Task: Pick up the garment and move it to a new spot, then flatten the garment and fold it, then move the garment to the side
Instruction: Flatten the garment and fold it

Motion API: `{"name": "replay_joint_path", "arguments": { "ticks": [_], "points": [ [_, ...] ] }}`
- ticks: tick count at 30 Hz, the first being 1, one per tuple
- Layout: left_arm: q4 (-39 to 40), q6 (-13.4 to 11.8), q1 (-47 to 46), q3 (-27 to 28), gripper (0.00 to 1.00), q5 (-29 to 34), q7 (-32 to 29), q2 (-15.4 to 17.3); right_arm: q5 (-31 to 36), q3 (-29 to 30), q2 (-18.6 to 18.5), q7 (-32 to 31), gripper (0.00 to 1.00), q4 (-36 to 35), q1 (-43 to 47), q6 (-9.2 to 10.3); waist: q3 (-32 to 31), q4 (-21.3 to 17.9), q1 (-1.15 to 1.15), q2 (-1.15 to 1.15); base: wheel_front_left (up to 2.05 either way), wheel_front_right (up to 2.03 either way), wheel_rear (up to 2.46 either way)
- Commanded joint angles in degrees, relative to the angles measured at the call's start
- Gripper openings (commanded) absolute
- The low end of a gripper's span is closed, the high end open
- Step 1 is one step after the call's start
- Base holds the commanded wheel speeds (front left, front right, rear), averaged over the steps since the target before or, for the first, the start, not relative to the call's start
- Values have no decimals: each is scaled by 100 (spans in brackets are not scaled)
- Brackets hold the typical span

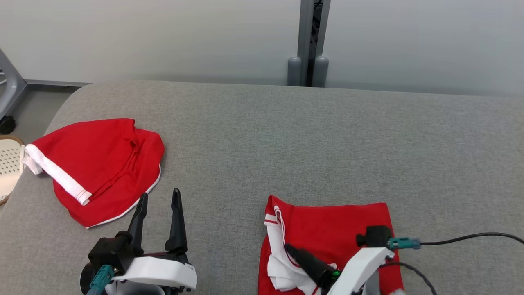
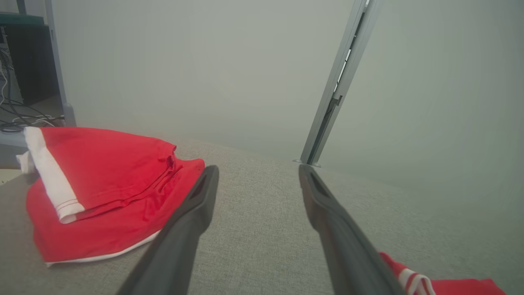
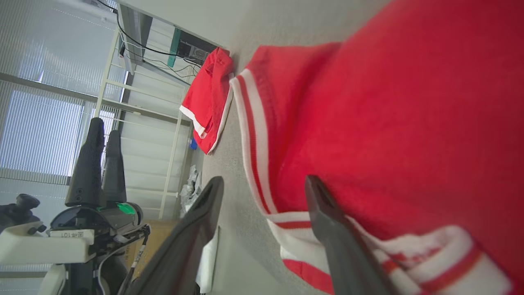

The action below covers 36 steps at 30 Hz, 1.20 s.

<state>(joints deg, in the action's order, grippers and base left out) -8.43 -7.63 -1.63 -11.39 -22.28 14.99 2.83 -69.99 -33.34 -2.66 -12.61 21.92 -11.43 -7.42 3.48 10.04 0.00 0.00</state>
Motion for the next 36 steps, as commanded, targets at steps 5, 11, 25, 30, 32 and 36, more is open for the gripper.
{"name": "replay_joint_path", "arguments": {
  "ticks": [5, 11, 25, 30, 32, 36],
  "points": [
    [-18, 18, 6, 48, 100, 20, 22, 17, 800, 383, -44, 202, 100, 415, -354, -14, -61, -99, 0, 0, 0, 0, 0],
    [15, 9, 64, 104, 100, -3, 22, 17, 1789, 942, -49, 203, 100, 240, -617, -14, -116, -226, 0, 0, 0, 0, 0],
    [243, 14, -85, 62, 100, -32, 22, 16, 4700, 2477, -862, 923, 100, -1441, -203, -13, -146, -579, 0, 0, 0, 0, 0],
    [295, 31, -3, 174, 100, -48, 21, 16, 5186, 2788, -1024, 1530, 100, -1885, 207, -13, -183, -789, 0, 0, 0, 0, 0],
    [296, 56, 17, 208, 100, -7, 21, 18, 5186, 2789, -1032, 1814, 100, -1970, 429, -13, -200, -872, 0, 0, 0, 0, 0],
    [373, 75, 79, 259, 100, 69, 21, 20, 5207, 2994, -918, 2360, 100, -1949, 769, -10, -232, -993, 0, 0, 0, 0, 0]
  ]
}}
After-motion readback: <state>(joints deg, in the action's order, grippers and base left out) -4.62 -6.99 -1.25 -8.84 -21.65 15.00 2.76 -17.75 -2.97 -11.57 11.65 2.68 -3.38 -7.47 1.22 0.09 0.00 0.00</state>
